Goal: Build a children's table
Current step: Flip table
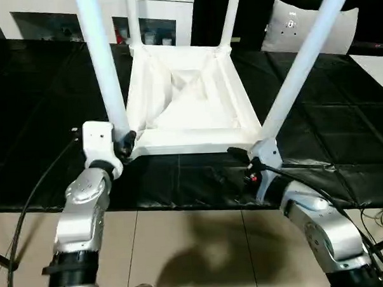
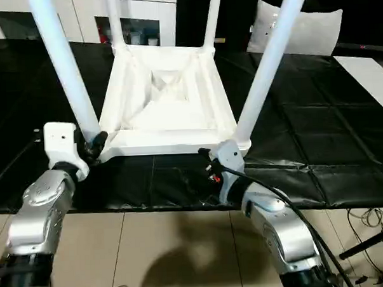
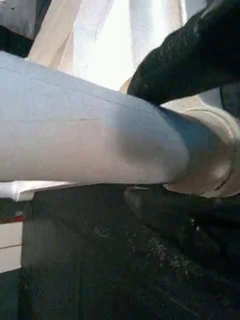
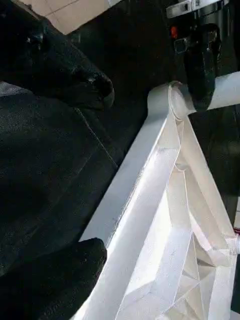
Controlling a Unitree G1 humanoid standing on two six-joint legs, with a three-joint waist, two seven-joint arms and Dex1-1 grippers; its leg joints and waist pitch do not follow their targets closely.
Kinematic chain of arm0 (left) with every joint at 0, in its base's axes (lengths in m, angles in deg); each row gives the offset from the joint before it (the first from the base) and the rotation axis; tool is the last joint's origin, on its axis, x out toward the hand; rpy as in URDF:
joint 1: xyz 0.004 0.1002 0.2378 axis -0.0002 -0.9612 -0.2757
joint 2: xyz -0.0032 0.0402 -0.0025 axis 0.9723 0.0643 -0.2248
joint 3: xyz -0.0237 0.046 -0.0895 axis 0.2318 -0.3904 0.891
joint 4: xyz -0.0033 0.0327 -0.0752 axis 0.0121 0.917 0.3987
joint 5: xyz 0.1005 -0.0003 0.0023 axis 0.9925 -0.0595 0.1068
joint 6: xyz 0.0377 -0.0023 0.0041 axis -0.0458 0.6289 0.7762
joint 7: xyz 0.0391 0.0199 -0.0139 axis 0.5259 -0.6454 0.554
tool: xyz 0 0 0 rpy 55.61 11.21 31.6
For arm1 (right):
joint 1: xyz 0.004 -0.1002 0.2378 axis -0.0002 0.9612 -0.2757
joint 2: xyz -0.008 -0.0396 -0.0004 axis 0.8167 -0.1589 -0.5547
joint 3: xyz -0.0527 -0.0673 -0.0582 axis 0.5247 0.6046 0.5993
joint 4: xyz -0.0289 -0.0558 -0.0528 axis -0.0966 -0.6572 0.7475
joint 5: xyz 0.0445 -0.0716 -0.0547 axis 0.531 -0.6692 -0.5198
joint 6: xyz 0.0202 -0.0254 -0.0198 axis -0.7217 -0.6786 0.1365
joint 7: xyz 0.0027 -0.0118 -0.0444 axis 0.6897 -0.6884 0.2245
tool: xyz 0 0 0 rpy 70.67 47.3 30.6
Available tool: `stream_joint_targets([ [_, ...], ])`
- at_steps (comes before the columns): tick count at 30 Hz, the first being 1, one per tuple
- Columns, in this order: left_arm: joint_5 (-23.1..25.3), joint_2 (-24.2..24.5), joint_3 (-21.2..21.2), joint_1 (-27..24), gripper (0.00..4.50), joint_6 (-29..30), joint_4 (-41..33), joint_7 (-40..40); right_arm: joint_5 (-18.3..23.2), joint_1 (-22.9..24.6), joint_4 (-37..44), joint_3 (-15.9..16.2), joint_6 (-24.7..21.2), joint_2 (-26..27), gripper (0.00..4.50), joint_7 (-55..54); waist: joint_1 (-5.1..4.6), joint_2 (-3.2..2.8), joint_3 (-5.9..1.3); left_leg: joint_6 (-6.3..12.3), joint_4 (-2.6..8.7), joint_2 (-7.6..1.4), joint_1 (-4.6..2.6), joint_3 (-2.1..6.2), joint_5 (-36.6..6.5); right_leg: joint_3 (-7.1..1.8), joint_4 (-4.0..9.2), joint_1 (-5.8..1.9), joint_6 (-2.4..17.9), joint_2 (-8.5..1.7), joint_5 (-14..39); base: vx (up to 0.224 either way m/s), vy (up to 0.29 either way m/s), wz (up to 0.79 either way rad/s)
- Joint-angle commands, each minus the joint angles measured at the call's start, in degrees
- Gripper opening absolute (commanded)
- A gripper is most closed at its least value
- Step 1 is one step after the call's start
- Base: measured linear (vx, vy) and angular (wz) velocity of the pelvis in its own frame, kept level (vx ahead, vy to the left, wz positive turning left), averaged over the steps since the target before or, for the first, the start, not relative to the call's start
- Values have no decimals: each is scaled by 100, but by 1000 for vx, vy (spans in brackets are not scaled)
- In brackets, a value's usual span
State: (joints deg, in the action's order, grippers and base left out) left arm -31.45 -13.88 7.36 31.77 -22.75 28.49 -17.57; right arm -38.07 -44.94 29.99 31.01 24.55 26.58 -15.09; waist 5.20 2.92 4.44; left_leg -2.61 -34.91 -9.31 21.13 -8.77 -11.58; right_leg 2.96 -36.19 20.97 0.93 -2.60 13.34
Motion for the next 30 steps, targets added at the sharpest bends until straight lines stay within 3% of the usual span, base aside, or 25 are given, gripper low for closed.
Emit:
stream_joint_targets([
  [1, -36, -56, -15, 35, 231, -62, -5, 31, -69, -24, -14, -50, 77, -27, 450, -54, 21, -87, -405, 126, 460, -444, -75, 152, -540, -339, 373, -232, 1280, -645, -287, 0, 0, 0],
  [6, -71, -100, -42, 121, 204, -76, 69, 36, -16, -105, -82, -86, 21, -16, 450, -67, 22, -100, -377, 160, 462, -434, -74, 146, -568, -342, 382, -221, 1277, -642, -241, 0, 0, 0],
  [7, -93, -111, -37, 115, 203, -77, 71, 24, -5, -96, -93, -95, 18, -2, 450, -72, 17, -108, -407, 147, 455, -437, -82, 146, -580, -340, 381, -231, 1282, -642, -223, 0, 0, 0],
  [10, -584, -432, 267, 58, 200, 310, -149, 168, 92, -96, -127, -256, -104, 101, 450, -253, 19, -59, -407, 113, 458, -447, -75, 137, -525, -339, 373, -233, 1328, -648, -277, 0, 0, 0],
  [12, -771, -545, 386, 65, 200, 443, -207, 228, 100, -130, -181, -321, -116, 140, 450, -345, 12, -66, -411, 124, 450, -445, -73, 134, -440, -333, 359, -233, 1393, -650, -378, 0, 0, 0],
  [14, -1416, -879, 681, 89, 200, 1100, -454, 334, 180, -256, -378, -458, -187, 237, 450, -477, -3, -49, -371, 178, 449, -420, -57, 114, -440, -344, 365, -220, 1405, -642, -337, 0, 0, 0],
  [19, -2041, -1211, 794, -103, 200, 1957, -805, 353, 267, -183, -368, -547, -369, 304, 450, -597, 14, -19, -406, 288, 410, -399, -48, 80, -246, -345, 370, -248, 1410, -637, -210, 0, 0, 0],
  [21, -2103, -1292, 778, -131, 200, 2171, -876, 361, 410, -227, -381, -704, -510, 393, 450, -686, 24, -18, -376, 398, 410, -379, -43, 47, -245, -352, 388, -213, 1369, -609, -135, 0, 0, 0],
  [22, -2184, -1345, 822, -114, 200, 2247, -884, 380, 453, -262, -410, -756, -558, 422, 450, -726, 49, -29, -380, 408, 410, -384, -77, 36, -350, -352, 421, -187, 1329, -609, 39, 0, 0, 0],
  [25, -2220, -1394, 892, -56, 200, 2456, -941, 400, 537, -387, -618, -904, -656, 522, 450, -853, 47, -46, -355, 329, 442, -394, -76, 39, -540, -346, 455, -166, 1230, -598, 392, 0, 0, 0],
  [26, -2270, -1418, 893, -53, 200, 2560, -995, 395, 551, -407, -681, -923, -609, 544, 450, -868, 54, -61, -382, 269, 443, -401, -95, 41, -610, -341, 458, -167, 1170, -594, 512, 0, 0, 0],
  [30, -2456, -1535, 887, 3, 200, 2862, -1102, 402, 790, -639, -1021, -1168, -468, 762, 450, -995, 55, -50, -384, 211, 459, -399, -76, 39, -589, -341, 458, -167, 1073, -605, 433, 0, 0, 0],
])
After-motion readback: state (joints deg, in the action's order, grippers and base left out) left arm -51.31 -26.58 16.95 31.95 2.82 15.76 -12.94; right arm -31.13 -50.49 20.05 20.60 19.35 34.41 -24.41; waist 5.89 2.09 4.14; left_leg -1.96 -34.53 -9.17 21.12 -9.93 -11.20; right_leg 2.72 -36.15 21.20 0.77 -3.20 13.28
